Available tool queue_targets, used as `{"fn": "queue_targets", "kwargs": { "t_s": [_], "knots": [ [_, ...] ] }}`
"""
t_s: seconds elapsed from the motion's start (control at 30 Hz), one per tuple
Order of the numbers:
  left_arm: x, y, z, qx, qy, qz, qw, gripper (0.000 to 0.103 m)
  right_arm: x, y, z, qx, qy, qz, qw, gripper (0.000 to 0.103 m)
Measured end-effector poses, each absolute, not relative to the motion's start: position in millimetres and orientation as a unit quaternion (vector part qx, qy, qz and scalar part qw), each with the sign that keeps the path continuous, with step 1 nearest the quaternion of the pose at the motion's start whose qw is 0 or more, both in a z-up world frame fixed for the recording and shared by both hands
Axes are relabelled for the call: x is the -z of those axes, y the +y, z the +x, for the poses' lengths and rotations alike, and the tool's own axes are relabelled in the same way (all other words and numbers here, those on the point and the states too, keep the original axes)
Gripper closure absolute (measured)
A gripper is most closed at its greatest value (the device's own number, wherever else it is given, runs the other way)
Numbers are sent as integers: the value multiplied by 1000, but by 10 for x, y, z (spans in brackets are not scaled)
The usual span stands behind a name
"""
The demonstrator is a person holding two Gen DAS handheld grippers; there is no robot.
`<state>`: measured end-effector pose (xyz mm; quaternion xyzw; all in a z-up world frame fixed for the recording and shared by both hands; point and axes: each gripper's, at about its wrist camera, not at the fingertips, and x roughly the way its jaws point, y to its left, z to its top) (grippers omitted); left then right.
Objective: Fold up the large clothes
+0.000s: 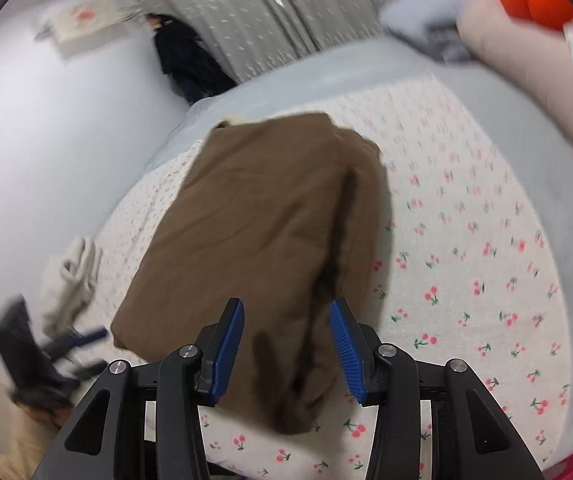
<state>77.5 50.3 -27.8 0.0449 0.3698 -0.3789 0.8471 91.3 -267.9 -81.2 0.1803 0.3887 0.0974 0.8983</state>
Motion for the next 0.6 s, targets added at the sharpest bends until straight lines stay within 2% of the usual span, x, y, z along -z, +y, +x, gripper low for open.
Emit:
{"fn": "queue_targets", "kwargs": {
  "t_s": [0.13,0.2,0.23,0.37,0.43,0.5,0.6],
  "knots": [
    [222,235,931,391,348,31,852,35,803,-2379,735,-103,365,132,916,57],
    [394,118,1027,389,378,41,839,46,921,-2300,818,-109,381,124,909,57],
    [513,63,1067,381,394,53,835,47,1007,-2286,889,-97,393,118,907,57],
    [508,-27,926,355,397,81,842,47,1262,-2250,869,-65,417,88,902,58],
    [432,2,825,337,398,67,851,46,1163,-2161,759,-50,404,60,911,56],
    [389,3,710,322,406,52,853,35,1039,-2110,634,-40,386,52,920,54],
    [368,-58,581,290,418,41,860,27,947,-2121,436,-15,375,69,924,48]
  ]
}}
